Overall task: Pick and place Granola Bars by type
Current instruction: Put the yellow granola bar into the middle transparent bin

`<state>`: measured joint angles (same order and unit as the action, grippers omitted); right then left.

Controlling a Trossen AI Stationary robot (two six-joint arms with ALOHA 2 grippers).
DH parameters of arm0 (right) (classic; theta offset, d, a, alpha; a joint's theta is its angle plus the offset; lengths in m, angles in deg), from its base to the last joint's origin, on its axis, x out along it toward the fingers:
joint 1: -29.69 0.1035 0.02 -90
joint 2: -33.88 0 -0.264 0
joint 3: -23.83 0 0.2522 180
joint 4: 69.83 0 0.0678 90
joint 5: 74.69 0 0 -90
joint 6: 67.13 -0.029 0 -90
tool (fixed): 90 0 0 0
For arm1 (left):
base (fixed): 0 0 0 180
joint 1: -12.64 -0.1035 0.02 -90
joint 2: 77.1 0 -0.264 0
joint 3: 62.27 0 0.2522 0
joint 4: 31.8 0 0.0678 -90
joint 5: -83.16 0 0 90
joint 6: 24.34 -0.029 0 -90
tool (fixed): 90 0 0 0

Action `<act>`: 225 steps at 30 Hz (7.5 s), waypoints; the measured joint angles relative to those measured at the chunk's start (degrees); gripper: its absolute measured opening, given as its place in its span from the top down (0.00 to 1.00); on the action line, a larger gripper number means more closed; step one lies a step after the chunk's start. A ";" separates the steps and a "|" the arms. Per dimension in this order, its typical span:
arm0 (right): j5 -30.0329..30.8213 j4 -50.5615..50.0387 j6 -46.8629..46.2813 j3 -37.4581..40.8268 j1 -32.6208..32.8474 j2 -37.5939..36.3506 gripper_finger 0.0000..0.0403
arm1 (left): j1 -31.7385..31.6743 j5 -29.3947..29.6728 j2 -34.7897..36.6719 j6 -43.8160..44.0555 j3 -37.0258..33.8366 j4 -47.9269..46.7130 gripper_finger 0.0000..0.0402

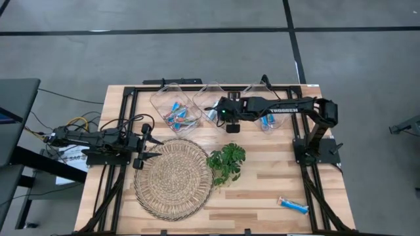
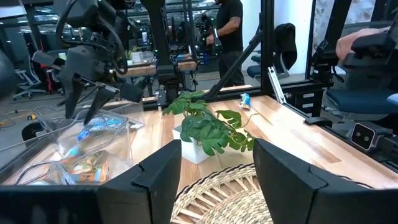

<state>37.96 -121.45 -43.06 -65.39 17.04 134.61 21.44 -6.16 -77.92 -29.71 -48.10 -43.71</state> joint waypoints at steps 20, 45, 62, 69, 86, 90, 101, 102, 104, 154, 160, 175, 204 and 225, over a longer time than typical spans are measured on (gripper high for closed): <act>8.27 10.78 -21.61 11.89 7.60 -14.67 0.57 | 0.00 0.00 0.00 0.00 0.01 0.00 0.52; -2.73 32.85 -58.36 30.49 40.60 -28.28 0.60 | 0.00 0.04 0.02 0.00 -0.01 0.00 0.52; -42.13 22.96 -90.70 30.49 52.67 -18.48 0.62 | 0.00 0.07 0.01 0.00 -0.01 0.00 0.52; -43.58 17.67 -98.75 30.40 56.64 -15.92 0.65 | 0.00 0.09 0.01 0.00 -0.01 0.00 0.52; -38.23 -0.43 -105.18 25.14 65.81 -15.96 0.67 | 0.00 0.09 0.00 0.00 0.00 0.00 0.52; -37.52 -1.19 -105.18 24.96 68.03 -15.98 0.61 | 0.00 0.09 0.00 0.00 -0.01 0.00 0.52; -35.82 -5.06 -105.07 24.94 72.14 -11.49 0.48 | 0.00 0.07 0.00 0.00 0.01 0.00 0.52; -35.82 -5.29 -105.09 24.94 72.48 -10.91 0.48 | 0.00 0.07 0.00 0.00 -0.01 0.00 0.52; -35.82 -5.33 -105.09 24.94 73.13 -9.64 0.48 | 0.00 0.04 0.00 0.00 0.01 0.00 0.52; 44.39 -1.45 -89.40 25.11 50.20 -20.55 0.90 | 0.00 -0.04 0.00 0.00 -0.01 0.00 0.52; 53.91 6.02 -76.73 25.11 42.75 -23.78 0.91 | 0.00 -0.04 0.00 0.00 0.00 0.00 0.52; 57.12 16.64 -65.61 25.09 27.35 -23.61 0.90 | 0.00 -0.04 0.00 0.00 -0.01 0.00 0.52; 16.69 9.30 -4.00 -1.41 3.73 2.43 0.90 | 0.00 0.00 0.01 0.00 0.01 -0.02 0.52; 7.28 2.83 -1.62 -2.27 1.62 3.65 0.65 | 0.00 -0.02 0.00 0.00 0.00 0.00 0.52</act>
<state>45.25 -118.62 -44.67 -67.66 18.66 138.26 21.44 -6.18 -77.92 -29.71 -48.10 -43.71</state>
